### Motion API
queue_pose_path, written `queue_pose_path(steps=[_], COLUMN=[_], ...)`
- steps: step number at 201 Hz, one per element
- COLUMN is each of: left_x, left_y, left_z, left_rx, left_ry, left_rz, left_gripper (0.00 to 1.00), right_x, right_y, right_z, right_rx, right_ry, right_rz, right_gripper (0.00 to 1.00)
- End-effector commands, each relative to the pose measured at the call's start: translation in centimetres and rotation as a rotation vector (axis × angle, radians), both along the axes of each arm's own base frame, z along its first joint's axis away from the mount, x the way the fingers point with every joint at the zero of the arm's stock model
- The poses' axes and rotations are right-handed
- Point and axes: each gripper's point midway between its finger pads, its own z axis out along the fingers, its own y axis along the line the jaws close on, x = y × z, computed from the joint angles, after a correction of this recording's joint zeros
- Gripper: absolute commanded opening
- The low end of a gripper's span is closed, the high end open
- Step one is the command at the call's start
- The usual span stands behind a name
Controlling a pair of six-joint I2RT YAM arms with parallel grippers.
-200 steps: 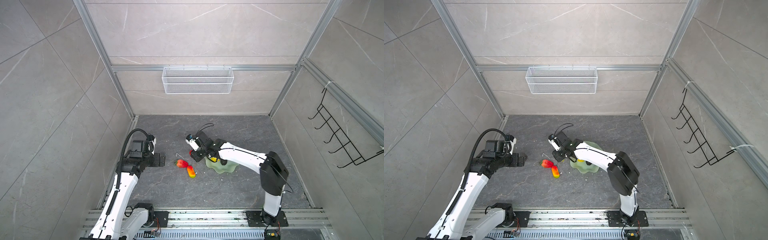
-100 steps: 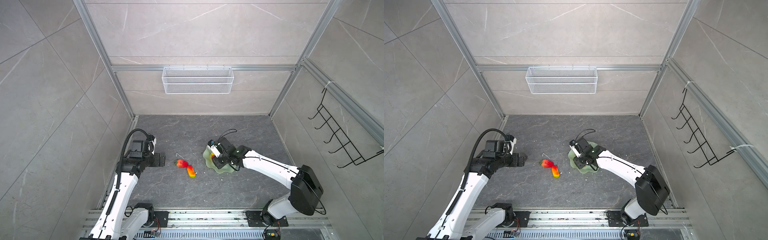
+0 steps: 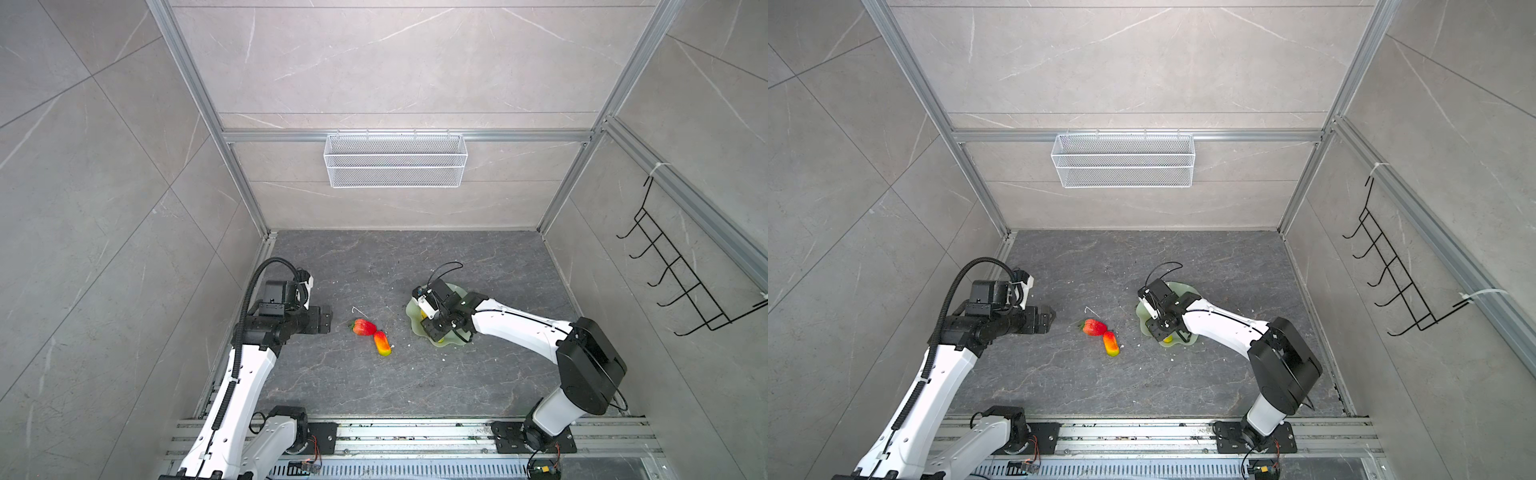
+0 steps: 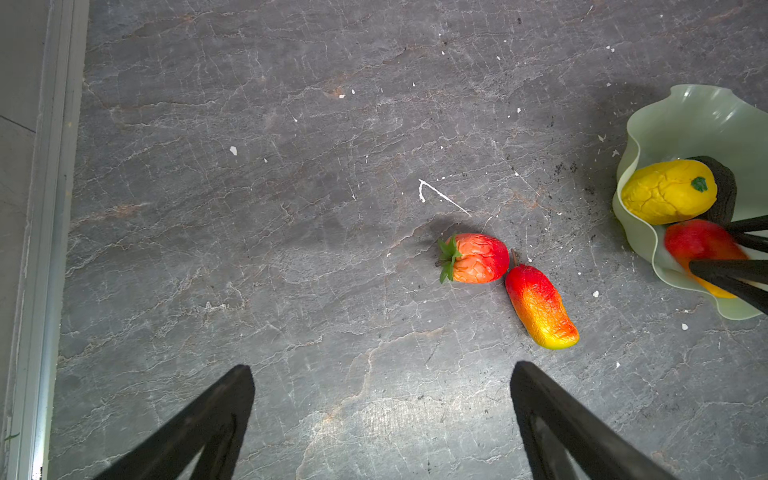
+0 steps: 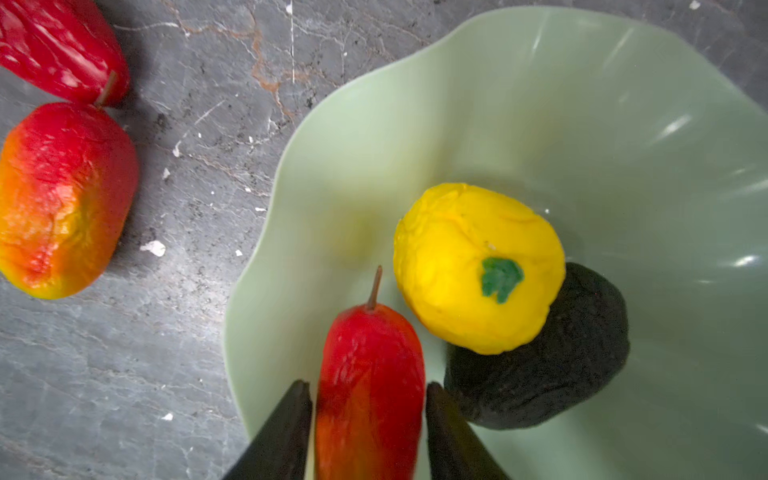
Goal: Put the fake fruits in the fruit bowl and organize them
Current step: 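Place the mango in the bowl beside the avocado and release, then move the right gripper to the red strawberry and grasp it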
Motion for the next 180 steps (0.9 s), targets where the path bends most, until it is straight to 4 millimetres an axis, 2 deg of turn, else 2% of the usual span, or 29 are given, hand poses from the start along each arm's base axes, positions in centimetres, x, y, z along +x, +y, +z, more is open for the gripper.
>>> queue_pose_path(steps=[1, 33, 50, 66, 85, 89, 91, 95, 113, 154, 180], left_x=[0.1, 0.1, 0.1, 0.2, 0.2, 0.2, 0.2, 0.2, 0.2, 0.1, 0.0], left_y=[-0.3, -0.3, -0.3, -0.3, -0.3, -0.3, -0.3, -0.3, -0.3, -0.3, -0.4], left_z=[0.4, 0.5, 0.4, 0.4, 0.4, 0.4, 0.4, 0.4, 0.5, 0.5, 0.5], left_rx=[-0.005, -0.006, -0.006, -0.006, -0.006, -0.006, -0.006, -0.005, -0.007, -0.008, -0.008], left_ry=[-0.019, -0.02, -0.018, -0.017, -0.017, -0.015, -0.016, -0.017, -0.019, -0.019, -0.022], left_rz=[-0.026, -0.028, -0.028, -0.027, -0.028, -0.028, -0.028, -0.027, -0.029, -0.031, -0.033], left_gripper=[1.0, 1.0, 1.0, 1.0, 1.0, 1.0, 1.0, 1.0, 1.0, 1.0, 1.0], right_x=[0.8, 1.0, 0.9, 0.4, -0.4, -0.6, -0.7, -0.8, -1.2, -0.5, 0.6], right_y=[0.2, 0.4, 1.3, 2.9, 5.5, 6.2, 6.6, 7.3, 10.2, 17.0, 19.9], right_z=[1.1, 3.3, 5.6, 7.6, 8.8, 8.8, 8.7, 8.7, 7.8, 5.4, 3.5], right_rx=[0.004, 0.01, 0.051, 0.103, 0.185, 0.205, 0.213, 0.23, 0.266, 0.331, 0.335], right_ry=[-0.03, -0.045, -0.066, -0.086, -0.081, -0.077, -0.073, -0.07, -0.058, -0.041, -0.022], right_rz=[-0.003, 0.011, 0.037, 0.089, 0.14, 0.153, 0.159, 0.17, 0.211, 0.292, 0.314], right_gripper=[0.53, 0.61, 0.65, 0.76, 0.88, 0.95, 0.98, 1.0, 1.0, 1.0, 1.0])
